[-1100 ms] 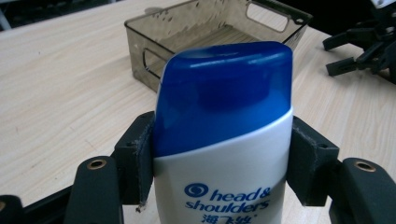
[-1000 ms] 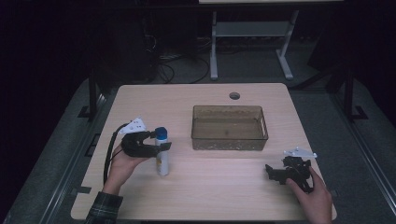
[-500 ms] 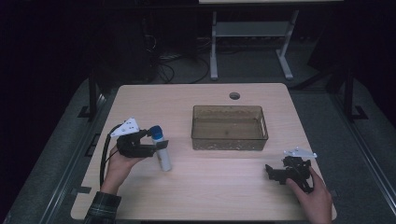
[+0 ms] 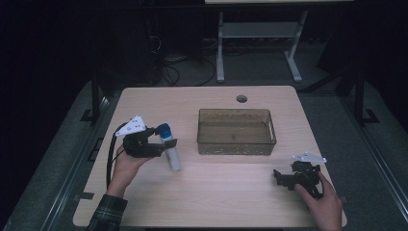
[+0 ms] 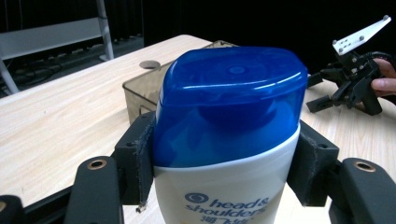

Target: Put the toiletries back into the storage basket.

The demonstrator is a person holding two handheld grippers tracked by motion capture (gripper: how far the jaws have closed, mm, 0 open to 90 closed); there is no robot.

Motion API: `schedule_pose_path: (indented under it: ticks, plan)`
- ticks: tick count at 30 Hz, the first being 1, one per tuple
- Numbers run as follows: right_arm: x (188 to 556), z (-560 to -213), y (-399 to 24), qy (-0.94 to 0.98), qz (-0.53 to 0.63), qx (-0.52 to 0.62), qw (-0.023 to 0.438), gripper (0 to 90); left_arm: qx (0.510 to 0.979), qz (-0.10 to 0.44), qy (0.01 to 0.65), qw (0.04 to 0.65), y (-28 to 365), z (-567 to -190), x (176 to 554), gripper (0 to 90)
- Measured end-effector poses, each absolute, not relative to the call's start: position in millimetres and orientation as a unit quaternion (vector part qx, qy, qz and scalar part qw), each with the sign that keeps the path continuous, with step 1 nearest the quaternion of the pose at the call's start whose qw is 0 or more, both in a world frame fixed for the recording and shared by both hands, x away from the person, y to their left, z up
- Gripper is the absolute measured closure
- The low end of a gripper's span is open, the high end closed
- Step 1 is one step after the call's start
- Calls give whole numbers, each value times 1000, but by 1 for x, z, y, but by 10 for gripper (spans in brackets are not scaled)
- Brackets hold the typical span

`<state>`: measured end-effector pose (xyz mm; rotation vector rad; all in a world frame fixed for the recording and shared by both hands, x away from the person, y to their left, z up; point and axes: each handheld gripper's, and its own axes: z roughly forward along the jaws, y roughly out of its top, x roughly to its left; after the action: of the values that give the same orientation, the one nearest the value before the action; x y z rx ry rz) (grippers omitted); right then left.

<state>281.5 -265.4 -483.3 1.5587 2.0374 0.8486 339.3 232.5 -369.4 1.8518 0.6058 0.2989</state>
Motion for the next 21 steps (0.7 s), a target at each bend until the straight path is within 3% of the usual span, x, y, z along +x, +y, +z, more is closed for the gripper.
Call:
schedule_pose_path:
  ticks: [21]
  plan:
    - [281, -483, -265, 736, 307, 563, 218, 0, 786, 130, 232, 558, 207, -342, 364, 346]
